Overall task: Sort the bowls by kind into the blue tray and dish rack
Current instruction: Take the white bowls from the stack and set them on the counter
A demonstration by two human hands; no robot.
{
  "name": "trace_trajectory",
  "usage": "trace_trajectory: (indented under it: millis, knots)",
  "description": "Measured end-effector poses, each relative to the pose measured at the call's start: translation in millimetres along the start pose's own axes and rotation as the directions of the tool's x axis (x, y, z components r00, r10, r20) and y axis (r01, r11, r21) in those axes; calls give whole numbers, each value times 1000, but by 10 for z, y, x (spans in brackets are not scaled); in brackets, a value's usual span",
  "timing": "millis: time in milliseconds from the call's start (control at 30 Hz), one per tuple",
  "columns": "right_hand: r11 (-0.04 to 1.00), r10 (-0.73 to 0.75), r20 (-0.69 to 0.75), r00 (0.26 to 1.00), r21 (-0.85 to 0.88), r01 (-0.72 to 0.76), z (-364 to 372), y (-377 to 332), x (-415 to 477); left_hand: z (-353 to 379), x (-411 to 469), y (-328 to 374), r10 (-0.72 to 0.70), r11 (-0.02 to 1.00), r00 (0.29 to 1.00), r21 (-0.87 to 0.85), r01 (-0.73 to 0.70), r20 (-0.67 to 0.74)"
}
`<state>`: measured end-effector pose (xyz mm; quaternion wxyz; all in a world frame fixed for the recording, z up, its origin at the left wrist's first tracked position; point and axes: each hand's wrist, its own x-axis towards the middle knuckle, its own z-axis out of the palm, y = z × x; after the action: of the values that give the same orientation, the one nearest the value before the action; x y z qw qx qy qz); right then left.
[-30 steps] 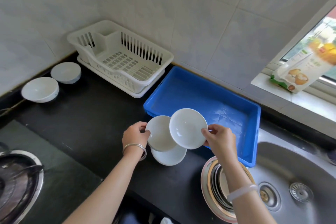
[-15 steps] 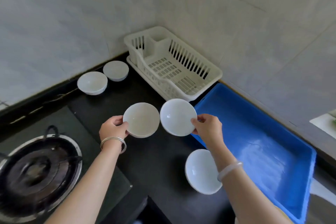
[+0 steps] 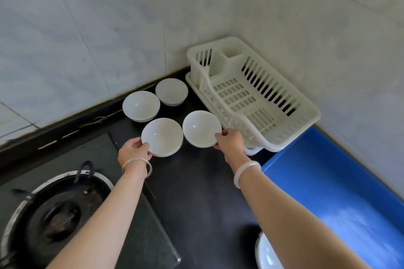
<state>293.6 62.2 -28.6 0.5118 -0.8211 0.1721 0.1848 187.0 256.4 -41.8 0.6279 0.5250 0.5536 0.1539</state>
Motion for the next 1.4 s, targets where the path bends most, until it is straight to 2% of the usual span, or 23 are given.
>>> trace_trajectory:
  millis: [200, 567, 667, 800, 967, 1400]
  knots:
    - [998, 58, -20, 998, -15, -58, 228, -17, 232, 48, 234, -51, -14, 1000, 999, -26, 13, -45]
    - [997, 77, -12, 997, 8, -77, 399, 7, 387, 83, 289, -144, -40, 997, 998, -64, 37, -49]
    - [992, 104, 29, 994, 65, -105, 380, -2, 377, 73, 259, -148, -40, 993, 999, -108, 40, -3]
    - [968, 158, 99, 983, 181, -174, 372, 50, 311, 44, 180, -173, -162, 959, 984, -223, 175, 78]
    - [928, 146, 82, 986, 334, -165, 422, 106, 237, 70, 94, -200, -234, 911, 962, -315, 266, 138]
    - [913, 150, 87, 985, 369, -172, 616, -157, 365, 121, 96, -198, -256, 898, 960, -338, 280, 114]
